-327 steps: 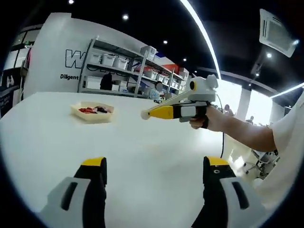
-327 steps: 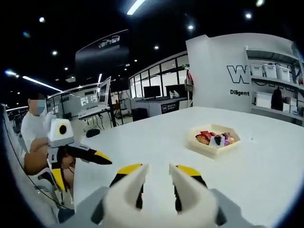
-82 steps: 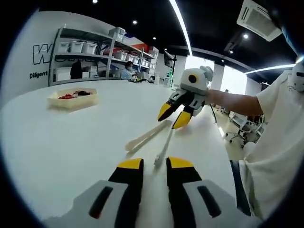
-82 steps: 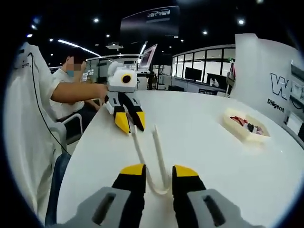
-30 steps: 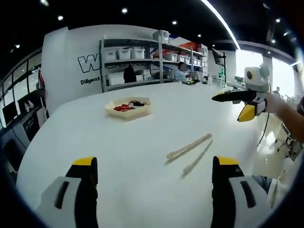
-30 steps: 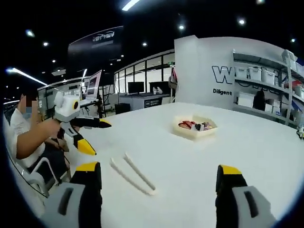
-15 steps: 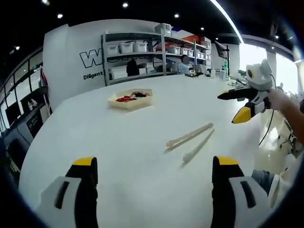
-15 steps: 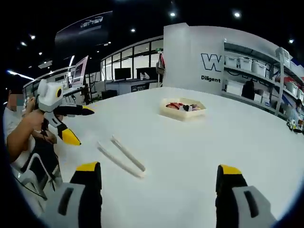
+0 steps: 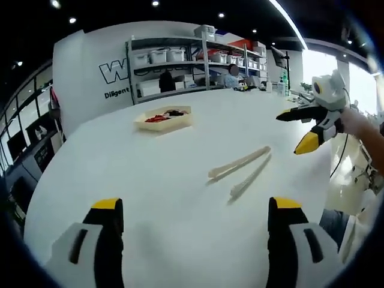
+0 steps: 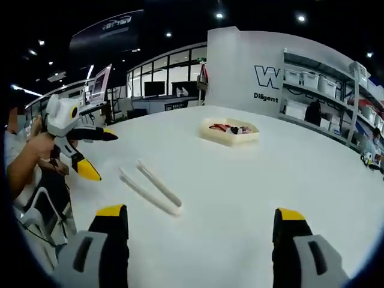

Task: Place the target food into the container with the food tongs after gripping and lifting it, then release it inside without dropping or visibly crushing the food.

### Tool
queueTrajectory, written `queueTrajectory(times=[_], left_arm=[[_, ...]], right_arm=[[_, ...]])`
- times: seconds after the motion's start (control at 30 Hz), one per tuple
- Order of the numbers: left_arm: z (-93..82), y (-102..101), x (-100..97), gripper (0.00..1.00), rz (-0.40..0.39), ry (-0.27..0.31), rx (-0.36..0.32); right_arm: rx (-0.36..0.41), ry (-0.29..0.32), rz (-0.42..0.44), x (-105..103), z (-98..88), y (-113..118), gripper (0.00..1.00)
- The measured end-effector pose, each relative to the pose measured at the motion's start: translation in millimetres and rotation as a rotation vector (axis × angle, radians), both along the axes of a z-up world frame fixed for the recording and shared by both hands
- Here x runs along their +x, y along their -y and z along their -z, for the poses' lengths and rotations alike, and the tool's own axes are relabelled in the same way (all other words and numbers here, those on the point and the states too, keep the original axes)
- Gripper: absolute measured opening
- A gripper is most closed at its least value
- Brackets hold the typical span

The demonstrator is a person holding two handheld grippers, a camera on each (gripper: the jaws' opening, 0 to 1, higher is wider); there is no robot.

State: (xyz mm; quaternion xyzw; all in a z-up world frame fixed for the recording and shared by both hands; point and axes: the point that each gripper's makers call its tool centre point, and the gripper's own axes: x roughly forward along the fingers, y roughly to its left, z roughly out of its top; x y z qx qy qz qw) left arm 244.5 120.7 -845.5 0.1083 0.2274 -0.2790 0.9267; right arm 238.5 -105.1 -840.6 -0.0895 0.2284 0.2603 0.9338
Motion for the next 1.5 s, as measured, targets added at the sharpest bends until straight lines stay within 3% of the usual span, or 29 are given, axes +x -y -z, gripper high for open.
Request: queueTrajectory(times=[0.03, 0.3, 0.37, 0.43, 0.8, 1.17, 1.5], left_arm=[[-0.4, 1, -0.5, 0.99, 0.002, -0.001, -0.002], [-8.2, 0, -0.5, 0.99, -0.006, 0.003, -0.006], [-10.1, -1, -1.3, 0.99, -0.034, -0.03, -0.047], [-12.5, -2, -0.9, 0.99, -0.033, -0.021, -0.059], [-8.2, 2, -6.6, 0.99, -0.012, -0.026, -0.008], [-11.3, 6, -5.4, 0.99, -0.007, -0.032, -0.04], [-10.1, 5, -6.6, 0.98, -0.005, -0.024, -0.023]], right_arm=[[-0.022, 0.023, -0.002, 1, -2.7, 1, 1.0], [0.002, 0.002, 0.0, 1, 0.3, 0, 1.0], [0.018, -0.004, 0.002, 1, 2.2, 0, 1.0], [0.031, -0.011, 0.004, -1, 2.3, -1, 1.0], [0.052, 0.01, 0.018, 0, -9.6, 1, 1.0], [0.065, 0.002, 0.038, 0, -4.8, 3, 1.0], [0.094, 0.009, 0.046, 2, -7.7, 1, 1.0]])
